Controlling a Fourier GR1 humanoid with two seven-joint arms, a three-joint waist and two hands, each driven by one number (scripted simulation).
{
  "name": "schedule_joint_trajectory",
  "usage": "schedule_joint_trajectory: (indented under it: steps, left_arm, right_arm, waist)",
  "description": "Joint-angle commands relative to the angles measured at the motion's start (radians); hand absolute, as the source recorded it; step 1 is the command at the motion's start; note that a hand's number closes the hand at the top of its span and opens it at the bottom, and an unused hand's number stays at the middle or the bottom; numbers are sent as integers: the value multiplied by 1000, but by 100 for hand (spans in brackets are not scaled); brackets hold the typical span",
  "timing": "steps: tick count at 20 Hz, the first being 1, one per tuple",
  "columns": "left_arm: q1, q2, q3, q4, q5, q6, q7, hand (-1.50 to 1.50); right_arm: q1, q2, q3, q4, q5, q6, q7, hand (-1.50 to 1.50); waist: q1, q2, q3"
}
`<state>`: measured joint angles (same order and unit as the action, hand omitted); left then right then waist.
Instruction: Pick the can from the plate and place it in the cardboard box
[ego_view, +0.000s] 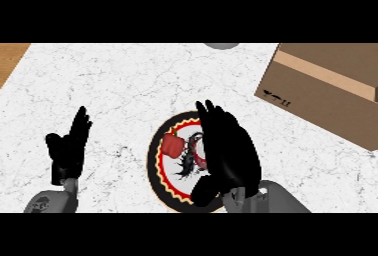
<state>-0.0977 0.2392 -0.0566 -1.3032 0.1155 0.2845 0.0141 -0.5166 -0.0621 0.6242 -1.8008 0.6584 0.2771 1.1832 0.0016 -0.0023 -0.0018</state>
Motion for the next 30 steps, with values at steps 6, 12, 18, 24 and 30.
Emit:
schedule_joint_trajectory:
  steps: [6,12,18,24,30]
  left_arm:
    - [-11,6,18,17,10,-30,-5,0]
    - [6,-9,-2,-45,-3,-14,37,0]
    - [-3,11,23,-22,-3,-23,38,0]
    - [5,-13,21,14,-13,-28,-4,0]
    - [3,3,19,-29,-27,-34,27,0]
  right_arm:
    - [-80,60,34,64,3,46,302,-150]
    - [-76,61,-10,163,2,20,239,-150]
    - [-65,61,-10,185,29,22,247,-150]
    - [-64,61,14,254,22,29,217,-150]
    - [-51,61,14,313,34,-25,176,-150]
  waist:
    - [4,-2,0]
    - [7,-1,1]
    - [3,-1,1]
    - [4,0,1]
    - [9,0,2]
